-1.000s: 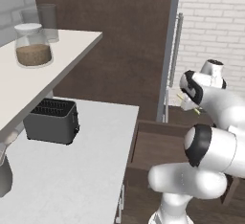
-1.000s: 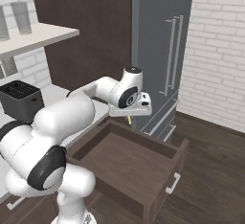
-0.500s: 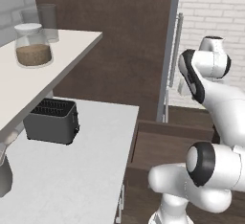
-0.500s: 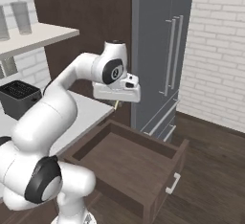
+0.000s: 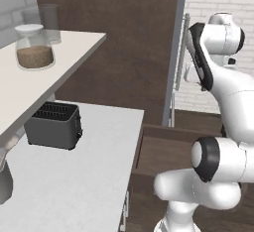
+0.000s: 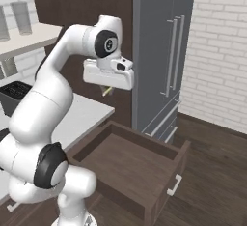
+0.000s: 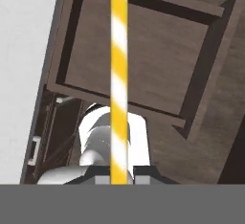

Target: Take a straw from the drawer in front and place it inside the glass cup on the dining counter.

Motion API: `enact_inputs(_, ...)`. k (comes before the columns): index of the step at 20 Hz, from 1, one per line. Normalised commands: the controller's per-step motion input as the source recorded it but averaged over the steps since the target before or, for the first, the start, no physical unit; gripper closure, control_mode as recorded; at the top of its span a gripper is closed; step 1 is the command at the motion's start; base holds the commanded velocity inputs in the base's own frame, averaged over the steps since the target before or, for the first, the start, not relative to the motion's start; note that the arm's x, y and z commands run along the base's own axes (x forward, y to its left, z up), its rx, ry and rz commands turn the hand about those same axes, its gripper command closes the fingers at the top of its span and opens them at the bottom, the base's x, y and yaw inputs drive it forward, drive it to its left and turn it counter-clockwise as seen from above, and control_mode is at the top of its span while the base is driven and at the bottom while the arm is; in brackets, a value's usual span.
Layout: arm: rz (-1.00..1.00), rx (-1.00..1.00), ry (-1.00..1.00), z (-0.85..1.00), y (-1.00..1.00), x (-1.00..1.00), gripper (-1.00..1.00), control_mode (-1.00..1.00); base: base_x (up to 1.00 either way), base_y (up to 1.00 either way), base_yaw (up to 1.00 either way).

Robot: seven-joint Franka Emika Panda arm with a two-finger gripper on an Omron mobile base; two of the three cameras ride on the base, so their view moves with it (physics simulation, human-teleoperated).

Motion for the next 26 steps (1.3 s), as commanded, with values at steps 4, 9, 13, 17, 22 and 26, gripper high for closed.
enact_inputs(4, 0.00, 0.00, 0.00, 0.00, 0.00, 0.00, 1.00, 1.00, -0.90, -0.02, -0.12)
enact_inputs(9, 0.00, 0.00, 0.00, 0.00, 0.00, 0.00, 1.00, 1.00, -1.00, -0.22, -0.24)
enact_inputs(13, 0.00, 0.00, 0.00, 0.00, 0.00, 0.00, 1.00, 1.00, -0.98, -0.48, -0.29)
enact_inputs(17, 0.00, 0.00, 0.00, 0.00, 0.00, 0.00, 1.00, 1.00, -0.32, -0.85, -0.32)
enact_inputs(22, 0.00, 0.00, 0.00, 0.00, 0.00, 0.00, 1.00, 1.00, 0.36, -0.89, -0.20)
enact_inputs(26, 0.00, 0.00, 0.00, 0.00, 0.00, 0.00, 1.00, 1.00, 0.97, -0.60, -0.06)
